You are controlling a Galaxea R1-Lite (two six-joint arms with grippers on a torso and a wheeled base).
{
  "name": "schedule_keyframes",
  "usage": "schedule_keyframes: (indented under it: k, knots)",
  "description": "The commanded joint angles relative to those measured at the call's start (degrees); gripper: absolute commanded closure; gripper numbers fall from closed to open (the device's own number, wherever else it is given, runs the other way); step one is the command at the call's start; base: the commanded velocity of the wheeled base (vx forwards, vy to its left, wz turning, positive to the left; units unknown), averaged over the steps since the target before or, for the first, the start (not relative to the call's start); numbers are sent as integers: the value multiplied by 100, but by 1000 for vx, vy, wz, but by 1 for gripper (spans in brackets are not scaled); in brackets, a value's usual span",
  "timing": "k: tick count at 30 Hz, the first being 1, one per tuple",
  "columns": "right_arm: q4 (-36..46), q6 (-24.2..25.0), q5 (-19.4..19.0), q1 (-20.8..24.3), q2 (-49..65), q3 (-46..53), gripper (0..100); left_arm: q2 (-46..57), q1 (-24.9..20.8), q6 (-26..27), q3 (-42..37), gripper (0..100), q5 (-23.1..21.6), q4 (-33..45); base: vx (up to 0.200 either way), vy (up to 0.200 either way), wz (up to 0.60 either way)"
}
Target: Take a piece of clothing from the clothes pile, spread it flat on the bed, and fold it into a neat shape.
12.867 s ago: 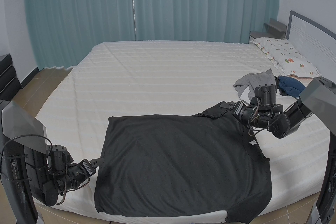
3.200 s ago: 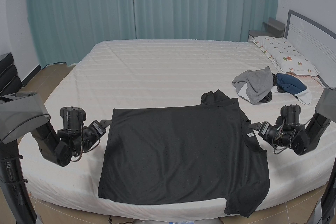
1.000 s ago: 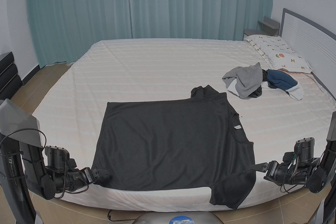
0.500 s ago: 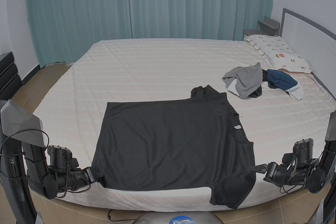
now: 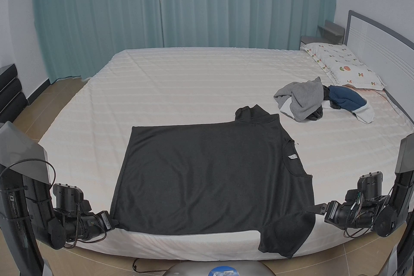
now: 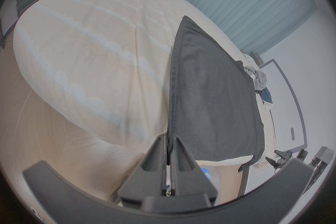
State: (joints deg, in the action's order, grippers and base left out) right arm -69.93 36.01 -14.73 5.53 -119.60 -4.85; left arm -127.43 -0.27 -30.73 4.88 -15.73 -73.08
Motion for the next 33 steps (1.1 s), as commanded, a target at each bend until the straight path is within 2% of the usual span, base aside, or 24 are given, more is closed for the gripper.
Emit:
schedule_keyframes:
  k: [1, 2, 3, 5, 7, 9, 19, 20, 33]
  knots:
    - [-865, -24, 137, -17, -925, -183, 0, -19, 115, -47, 5, 100, -36, -13, 0, 0, 0]
    - [-865, -24, 137, -17, -925, -183, 0, -19, 115, -47, 5, 100, -36, -13, 0, 0, 0]
    - [-1375, -33, 207, -35, -1303, -271, 0, -28, 159, -47, -4, 100, -71, -13, 0, 0, 0]
    - [-1770, -50, 321, 0, -1751, -420, 0, -54, 211, -56, -4, 100, -80, -13, 0, 0, 0]
    - [-1972, -59, 567, 27, -2058, -605, 0, -54, 282, -56, -4, 100, -80, -4, 0, 0, 0]
    - [-1981, -59, 699, 18, -2164, -824, 0, -54, 290, -56, -4, 100, -89, -4, 0, 0, 0]
    - [-1972, -59, 699, -26, -2164, -1150, 0, -54, 290, -64, -4, 100, -89, -13, 0, 0, 0]
    - [-1972, -59, 699, -17, -2155, -1185, 100, -54, 290, -56, -4, 100, -89, -13, 0, 0, 0]
    - [-1911, -68, 699, -158, -1909, -2028, 100, -54, 273, -179, 22, 100, -80, -75, 0, 0, 0]
